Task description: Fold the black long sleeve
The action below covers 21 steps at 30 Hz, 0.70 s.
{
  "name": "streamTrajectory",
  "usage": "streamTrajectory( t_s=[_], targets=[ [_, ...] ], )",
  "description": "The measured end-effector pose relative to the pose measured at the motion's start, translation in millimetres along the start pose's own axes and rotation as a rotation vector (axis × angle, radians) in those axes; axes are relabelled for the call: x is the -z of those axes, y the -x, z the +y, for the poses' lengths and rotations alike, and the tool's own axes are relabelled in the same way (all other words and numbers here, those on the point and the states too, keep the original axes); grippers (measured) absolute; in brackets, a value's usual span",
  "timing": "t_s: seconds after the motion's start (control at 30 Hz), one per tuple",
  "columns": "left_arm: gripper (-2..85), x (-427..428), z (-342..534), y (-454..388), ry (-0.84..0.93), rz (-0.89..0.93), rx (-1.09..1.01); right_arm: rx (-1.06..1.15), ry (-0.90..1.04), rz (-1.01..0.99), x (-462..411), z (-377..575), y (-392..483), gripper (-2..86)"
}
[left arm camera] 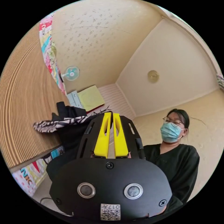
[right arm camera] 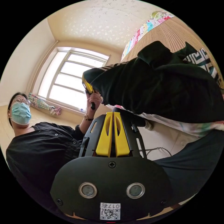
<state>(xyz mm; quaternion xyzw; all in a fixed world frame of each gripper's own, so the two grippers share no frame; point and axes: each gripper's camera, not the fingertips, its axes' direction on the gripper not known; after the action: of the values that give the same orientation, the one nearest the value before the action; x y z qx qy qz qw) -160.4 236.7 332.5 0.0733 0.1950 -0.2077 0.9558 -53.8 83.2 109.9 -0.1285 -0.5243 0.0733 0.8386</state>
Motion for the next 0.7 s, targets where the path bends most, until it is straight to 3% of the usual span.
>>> streamTrajectory(
  t_s=[0.17, 0.23, 0.27, 0.37, 0.4, 0.5, 0.63, 0.7],
  targets=[
    [-0.7, 34.4, -45.3, -104.2, -0.105, 0.332, -0.296, 0.090, -0.016, -0.021, 10.7, -0.2, 16.5, 0.2],
    [-0.7, 56.9, -48.7, -101.3, -0.206, 0.385, -0.194, 0.082, -0.006, 0.013, 12.1, 2.1, 16.7, 0.2],
    [-0.8, 61.1, -51.4, -103.7, -0.188, 0.323, -0.098, 0.078, -0.002, 0.018, 12.3, 2.7, 16.0, 0.2],
    [-0.8, 40.8, -63.7, -161.3, 0.087, 0.051, -0.112, 0.076, 0.000, 0.005, 16.6, 3.8, 15.6, 0.3],
    [-0.8, 35.0, -66.3, -185.7, 0.158, 0.035, -0.147, 0.089, 0.001, 0.002, 20.6, 2.5, 18.0, 0.3],
    [-0.8, 38.3, -74.8, -233.4, 0.256, 0.189, -0.231, 0.113, -0.009, 0.066, 33.3, -1.6, 25.3, 0.3],
    [-0.7, 71.7, -75.6, -265.0, 0.244, 0.281, -0.319, 0.126, -0.022, 0.081, 44.9, -7.6, 27.1, 0.4],
    [-0.7, 86.9, -63.7, -260.4, 0.233, 0.516, -0.339, 0.145, -0.035, 0.060, 48.3, -9.1, 29.5, 0.4]
  ],
)
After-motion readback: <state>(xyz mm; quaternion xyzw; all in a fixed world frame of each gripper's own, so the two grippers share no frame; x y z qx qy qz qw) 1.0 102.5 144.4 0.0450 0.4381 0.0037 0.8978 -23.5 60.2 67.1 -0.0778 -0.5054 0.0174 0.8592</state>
